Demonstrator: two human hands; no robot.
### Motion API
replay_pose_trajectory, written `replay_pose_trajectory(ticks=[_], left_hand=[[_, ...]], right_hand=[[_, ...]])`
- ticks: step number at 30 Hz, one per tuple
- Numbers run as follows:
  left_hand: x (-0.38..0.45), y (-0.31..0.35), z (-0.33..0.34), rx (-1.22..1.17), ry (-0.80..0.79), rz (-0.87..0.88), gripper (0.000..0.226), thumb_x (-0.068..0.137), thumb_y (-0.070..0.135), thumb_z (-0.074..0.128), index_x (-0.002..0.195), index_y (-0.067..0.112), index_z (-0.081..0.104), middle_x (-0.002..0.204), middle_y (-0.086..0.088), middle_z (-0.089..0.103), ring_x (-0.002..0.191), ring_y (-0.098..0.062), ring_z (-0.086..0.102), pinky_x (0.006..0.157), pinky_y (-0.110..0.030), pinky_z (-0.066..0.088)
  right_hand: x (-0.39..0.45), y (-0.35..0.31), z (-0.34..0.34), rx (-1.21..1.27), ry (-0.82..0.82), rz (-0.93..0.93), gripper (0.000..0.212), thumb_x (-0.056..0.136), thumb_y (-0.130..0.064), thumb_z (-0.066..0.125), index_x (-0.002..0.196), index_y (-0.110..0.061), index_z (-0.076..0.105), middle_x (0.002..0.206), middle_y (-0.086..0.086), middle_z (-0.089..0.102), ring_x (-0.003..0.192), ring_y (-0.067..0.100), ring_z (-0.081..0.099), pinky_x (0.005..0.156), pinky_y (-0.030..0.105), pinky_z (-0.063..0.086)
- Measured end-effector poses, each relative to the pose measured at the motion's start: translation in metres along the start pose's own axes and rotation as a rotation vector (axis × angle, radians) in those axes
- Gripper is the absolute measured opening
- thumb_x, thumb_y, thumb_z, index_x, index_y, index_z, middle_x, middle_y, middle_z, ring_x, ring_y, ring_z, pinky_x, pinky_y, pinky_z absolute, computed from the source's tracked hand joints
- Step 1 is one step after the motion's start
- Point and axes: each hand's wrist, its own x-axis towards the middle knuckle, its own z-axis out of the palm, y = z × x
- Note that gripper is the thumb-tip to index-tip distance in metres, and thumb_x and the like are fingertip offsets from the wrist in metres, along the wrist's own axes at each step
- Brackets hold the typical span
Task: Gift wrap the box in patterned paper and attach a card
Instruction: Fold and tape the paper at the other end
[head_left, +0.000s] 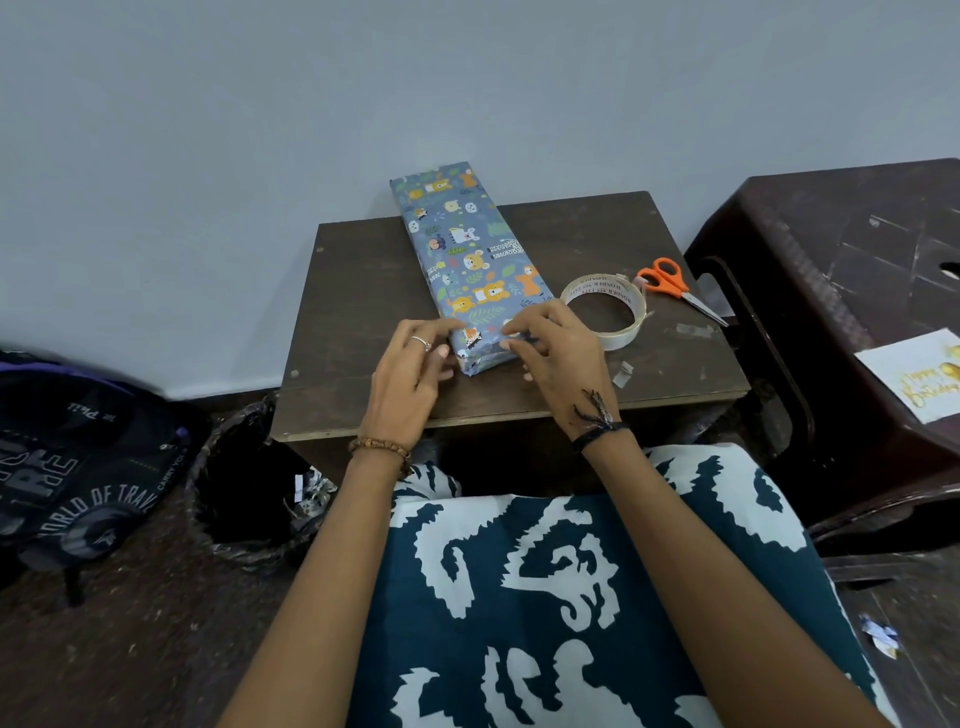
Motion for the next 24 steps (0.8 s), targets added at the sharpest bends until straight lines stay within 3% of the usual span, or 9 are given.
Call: replay_pose_trajectory(ticks=[2,5,7,11,17,20,24], left_hand=[[0.001,0.003,0.002,-0.016,0.056,-0.070,0.036,0.088,0.008,0.056,0.103,0.041,0.049,0.094,0.009,0.051,0.089,-0.011,0.062,0.080,-0.034,0.056],[0.001,0.007,0.004,0.033,0.061,-0.148,0.043,0.078,0.015,0.072,0.104,0.027,0.040,0.082,0.006,0.055,0.074,0.005,0.061,0.074,-0.012,0.048],[0.001,0.008,0.006,0.054,0.037,-0.177,0.049,0.075,0.012,0.075,0.104,0.026,0.038,0.077,0.007,0.058,0.071,0.009,0.060,0.071,-0.005,0.045],[-0.002,0.008,0.004,0.068,0.035,-0.183,0.050,0.077,0.001,0.070,0.106,0.027,0.038,0.075,0.008,0.063,0.073,0.000,0.063,0.081,-0.021,0.052],[-0.008,0.018,0.003,0.144,-0.019,-0.147,0.050,0.078,0.003,0.066,0.106,0.032,0.036,0.075,0.011,0.062,0.078,-0.006,0.064,0.079,-0.040,0.054],[-0.012,0.023,0.003,0.174,-0.015,-0.130,0.051,0.077,0.005,0.065,0.105,0.035,0.035,0.075,0.014,0.062,0.076,-0.004,0.063,0.076,-0.044,0.054],[-0.016,0.028,0.003,0.138,0.011,-0.153,0.055,0.076,0.003,0.066,0.096,0.044,0.035,0.075,0.010,0.063,0.074,-0.006,0.064,0.077,-0.044,0.054]], right_hand=[[-0.001,-0.001,-0.003,-0.024,0.005,-0.043,0.012,0.086,-0.007,0.059,0.094,-0.006,0.069,0.099,0.005,0.060,0.080,0.017,0.060,0.063,0.046,0.054],[-0.005,-0.005,-0.005,-0.145,0.045,-0.133,0.019,0.086,-0.004,0.057,0.099,-0.010,0.070,0.103,0.004,0.063,0.084,0.017,0.062,0.063,0.038,0.055],[-0.008,-0.008,-0.002,-0.204,0.031,-0.167,0.023,0.084,-0.006,0.059,0.104,-0.015,0.069,0.110,0.000,0.063,0.079,0.011,0.061,0.059,0.033,0.054],[-0.012,-0.012,0.003,-0.251,-0.090,-0.181,0.034,0.082,-0.013,0.064,0.115,-0.022,0.064,0.123,-0.006,0.057,0.079,0.006,0.053,0.060,0.030,0.054],[-0.011,-0.012,0.006,-0.279,-0.078,-0.183,0.037,0.080,-0.008,0.067,0.114,-0.022,0.064,0.119,-0.004,0.060,0.085,0.012,0.064,0.060,0.024,0.050],[-0.011,-0.011,0.006,-0.259,-0.091,-0.153,0.038,0.081,-0.009,0.066,0.116,-0.025,0.064,0.120,-0.005,0.060,0.090,0.012,0.063,0.063,0.020,0.044],[-0.011,-0.011,0.005,-0.227,-0.115,-0.140,0.040,0.082,-0.007,0.065,0.117,-0.025,0.063,0.121,-0.005,0.059,0.090,0.013,0.063,0.065,0.028,0.051]])
